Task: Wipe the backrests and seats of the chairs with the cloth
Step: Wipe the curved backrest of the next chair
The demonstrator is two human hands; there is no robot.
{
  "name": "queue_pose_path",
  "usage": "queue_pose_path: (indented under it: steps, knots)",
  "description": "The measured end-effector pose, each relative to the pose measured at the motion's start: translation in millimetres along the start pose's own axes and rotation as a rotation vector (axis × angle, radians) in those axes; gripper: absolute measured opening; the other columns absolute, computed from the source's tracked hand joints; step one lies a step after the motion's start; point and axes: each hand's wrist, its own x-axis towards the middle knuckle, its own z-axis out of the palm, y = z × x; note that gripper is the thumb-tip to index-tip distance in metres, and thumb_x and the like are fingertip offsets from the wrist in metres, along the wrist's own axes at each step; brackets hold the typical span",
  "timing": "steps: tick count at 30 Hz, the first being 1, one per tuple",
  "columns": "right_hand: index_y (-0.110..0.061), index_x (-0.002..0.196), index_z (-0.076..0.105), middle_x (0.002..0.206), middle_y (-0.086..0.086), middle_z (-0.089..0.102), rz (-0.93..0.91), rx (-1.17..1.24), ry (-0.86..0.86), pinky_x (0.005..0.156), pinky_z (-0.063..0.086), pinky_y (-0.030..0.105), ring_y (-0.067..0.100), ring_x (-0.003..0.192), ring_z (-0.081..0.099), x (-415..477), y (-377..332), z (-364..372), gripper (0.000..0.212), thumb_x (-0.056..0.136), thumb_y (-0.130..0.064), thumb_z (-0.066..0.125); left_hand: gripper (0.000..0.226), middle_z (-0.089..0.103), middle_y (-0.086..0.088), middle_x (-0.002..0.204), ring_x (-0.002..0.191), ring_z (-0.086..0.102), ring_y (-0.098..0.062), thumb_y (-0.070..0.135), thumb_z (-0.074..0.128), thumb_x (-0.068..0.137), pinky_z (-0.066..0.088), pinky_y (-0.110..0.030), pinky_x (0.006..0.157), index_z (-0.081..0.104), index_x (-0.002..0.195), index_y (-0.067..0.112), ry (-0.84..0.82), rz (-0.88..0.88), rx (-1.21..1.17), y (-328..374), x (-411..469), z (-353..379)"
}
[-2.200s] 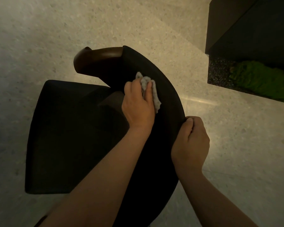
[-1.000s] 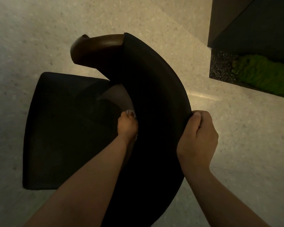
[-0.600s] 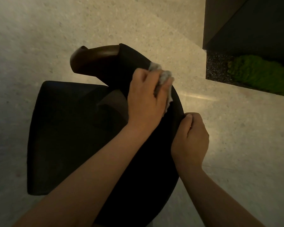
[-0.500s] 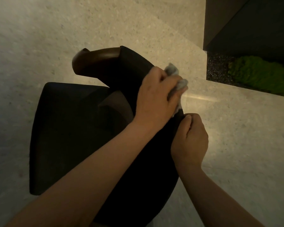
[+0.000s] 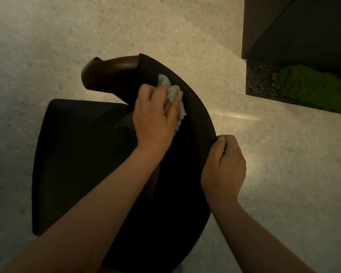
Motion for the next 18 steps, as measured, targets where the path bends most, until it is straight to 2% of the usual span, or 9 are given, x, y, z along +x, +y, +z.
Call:
queue_pose_path:
  steps: [2,4,7,12,14,16,18]
  knots:
    - [-0.018,0.082,0.051,0.067,-0.009,0.049,-0.001,-0.008,0.004,0.058,0.031,0.028,0.009,0.059,0.046,0.4,0.3,0.2,0.027,0.099,-0.026,0.032,0.027,0.040,0.007,0.102,0.087,0.047,-0.009,0.042,0.052,0.096,0.043,-0.018,0.071,0.055,0.113,0.022,-0.048,0.137,-0.050,5.1,-10.7,6.2]
    - [-0.018,0.081,0.051,0.067,-0.008,0.049,-0.003,-0.010,0.010,0.058,0.032,0.029,0.011,0.059,0.047,0.6,-0.1,0.5,0.029,0.098,-0.029,0.030,0.030,0.045,0.001,0.102,0.087,0.048,-0.011,0.039,0.054,0.095,0.047,-0.022,0.071,0.057,0.116,0.019,-0.090,0.185,-0.064,6.6,-18.1,16.3]
    - [-0.019,0.083,0.052,0.067,-0.008,0.050,-0.007,-0.005,0.010,0.058,0.037,0.031,0.010,0.059,0.048,-0.6,0.5,0.7,0.029,0.097,-0.031,0.030,0.032,0.050,-0.006,0.104,0.089,0.053,-0.016,0.039,0.049,0.095,0.050,-0.029,0.073,0.057,0.116,0.017,-0.066,0.067,-0.119,3.9,-26.4,26.5]
    - [-0.023,0.086,0.052,0.067,-0.012,0.050,0.008,0.022,-0.007,0.056,0.034,0.025,0.005,0.060,0.049,-0.1,2.1,-0.3,0.027,0.101,-0.032,0.032,0.037,0.048,0.004,0.108,0.091,0.054,-0.010,0.050,0.037,0.096,0.047,-0.021,0.076,0.054,0.115,0.023,0.012,-0.262,-0.236,-4.9,-40.8,40.9]
    - [-0.025,0.087,0.052,0.068,-0.012,0.050,0.006,0.032,-0.021,0.057,0.034,0.024,0.005,0.061,0.050,0.0,1.4,-3.0,0.027,0.101,-0.034,0.031,0.038,0.044,0.011,0.109,0.091,0.055,-0.008,0.053,0.032,0.095,0.045,-0.019,0.075,0.051,0.115,0.028,-0.067,-0.361,-0.215,-22.7,-54.4,41.4]
    - [-0.026,0.087,0.052,0.069,-0.013,0.051,-0.012,0.023,-0.044,0.057,0.035,0.023,0.004,0.062,0.051,1.6,-2.1,-6.2,0.028,0.100,-0.036,0.030,0.035,0.045,0.012,0.111,0.093,0.056,-0.009,0.049,0.035,0.095,0.044,-0.021,0.073,0.051,0.118,0.027,-0.256,-0.485,-0.164,-57.1,-70.1,36.9]
    - [-0.028,0.087,0.052,0.069,-0.014,0.051,-0.046,0.009,-0.046,0.057,0.033,0.019,0.002,0.064,0.051,7.4,-7.4,-9.8,0.027,0.099,-0.037,0.029,0.030,0.056,-0.001,0.115,0.096,0.060,-0.018,0.038,0.042,0.100,0.050,-0.033,0.080,0.056,0.116,0.018,-0.493,-0.663,-0.161,-97.0,-81.0,26.4]
